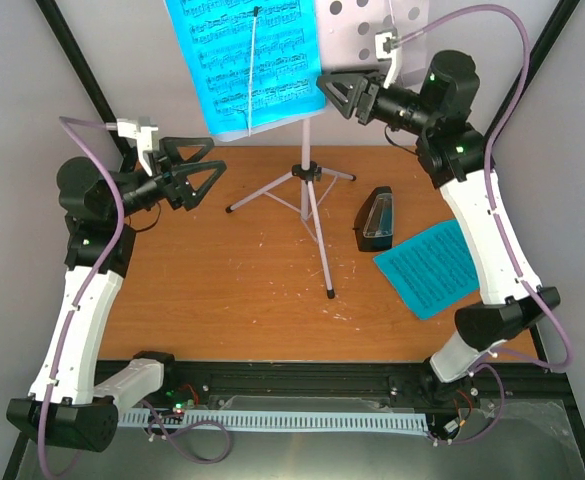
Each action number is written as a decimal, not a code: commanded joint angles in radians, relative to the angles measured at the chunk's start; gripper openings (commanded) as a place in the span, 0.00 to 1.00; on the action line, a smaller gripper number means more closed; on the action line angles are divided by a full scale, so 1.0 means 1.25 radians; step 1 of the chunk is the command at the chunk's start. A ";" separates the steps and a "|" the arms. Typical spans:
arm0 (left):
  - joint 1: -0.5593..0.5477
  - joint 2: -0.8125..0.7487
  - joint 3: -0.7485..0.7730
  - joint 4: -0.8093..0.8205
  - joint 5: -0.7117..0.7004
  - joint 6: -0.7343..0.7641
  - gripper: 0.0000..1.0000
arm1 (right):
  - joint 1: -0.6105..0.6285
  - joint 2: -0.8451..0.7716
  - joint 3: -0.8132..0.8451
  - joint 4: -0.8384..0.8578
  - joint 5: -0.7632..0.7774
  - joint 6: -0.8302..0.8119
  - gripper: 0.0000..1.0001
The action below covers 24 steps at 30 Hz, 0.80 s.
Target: Pack up the instrument practice props
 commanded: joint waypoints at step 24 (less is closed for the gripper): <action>0.005 0.057 0.137 -0.114 0.038 0.162 0.96 | 0.040 0.103 0.108 0.072 -0.061 0.077 0.27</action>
